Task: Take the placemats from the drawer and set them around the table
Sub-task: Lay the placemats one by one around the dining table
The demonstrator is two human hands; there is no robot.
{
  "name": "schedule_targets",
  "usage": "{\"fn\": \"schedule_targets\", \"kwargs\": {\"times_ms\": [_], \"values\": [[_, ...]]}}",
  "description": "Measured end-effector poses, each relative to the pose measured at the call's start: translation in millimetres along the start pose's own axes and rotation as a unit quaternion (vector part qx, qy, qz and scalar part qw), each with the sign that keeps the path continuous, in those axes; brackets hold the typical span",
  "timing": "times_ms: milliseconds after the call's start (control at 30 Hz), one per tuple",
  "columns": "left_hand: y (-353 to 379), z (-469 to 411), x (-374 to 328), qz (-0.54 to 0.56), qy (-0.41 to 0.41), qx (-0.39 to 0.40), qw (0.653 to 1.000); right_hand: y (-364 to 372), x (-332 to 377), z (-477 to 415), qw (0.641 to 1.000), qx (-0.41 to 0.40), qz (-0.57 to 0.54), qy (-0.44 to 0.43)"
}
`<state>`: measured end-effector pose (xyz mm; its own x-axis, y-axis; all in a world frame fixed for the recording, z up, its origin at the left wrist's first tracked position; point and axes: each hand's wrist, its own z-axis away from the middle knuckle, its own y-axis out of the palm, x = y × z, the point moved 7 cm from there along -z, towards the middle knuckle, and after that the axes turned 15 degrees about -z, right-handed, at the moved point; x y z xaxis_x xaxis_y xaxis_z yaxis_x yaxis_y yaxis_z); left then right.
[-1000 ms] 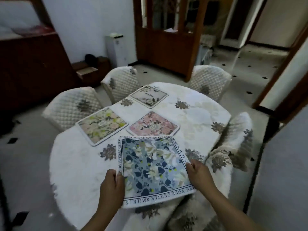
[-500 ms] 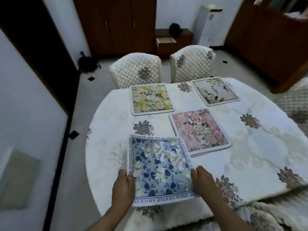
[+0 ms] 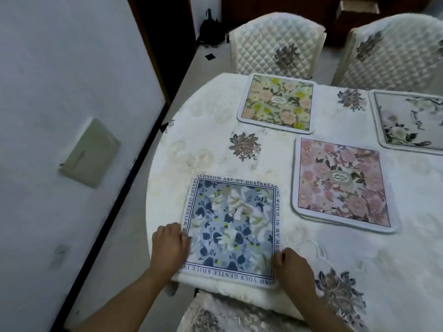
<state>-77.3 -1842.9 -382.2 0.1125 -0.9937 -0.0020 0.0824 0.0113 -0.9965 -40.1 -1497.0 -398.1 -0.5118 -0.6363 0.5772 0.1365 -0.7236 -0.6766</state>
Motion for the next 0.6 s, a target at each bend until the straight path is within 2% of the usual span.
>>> {"fn": "schedule_targets", "kwargs": {"times_ms": [167,233,267,367,433,500,600], "values": [[1,-9,2,-0.006,0.037,-0.008,0.999,7,-5,9,0.999,0.029,0.002,0.026],[1,-11,3,0.003,0.052,-0.008,0.999,8,-7,13,0.999,0.030,0.036,0.025],[1,-12,3,0.010,0.052,-0.011,0.999,4,-2,13,0.999,0.007,0.051,-0.004],[7,-26,-5,0.018,0.081,0.001,0.997,-6,38,-4,0.980,-0.072,0.080,-0.166],[10,-49,-24,0.019,0.134,0.002,0.991,3,75,-29,0.965,-0.073,0.093,-0.233],[11,-79,-53,0.022,0.188,0.011,0.982,24,112,-60,0.957,-0.048,0.117,-0.262],[13,-121,-91,0.001,0.232,0.017,0.973,61,135,-98,0.952,-0.001,0.176,-0.249]]}}
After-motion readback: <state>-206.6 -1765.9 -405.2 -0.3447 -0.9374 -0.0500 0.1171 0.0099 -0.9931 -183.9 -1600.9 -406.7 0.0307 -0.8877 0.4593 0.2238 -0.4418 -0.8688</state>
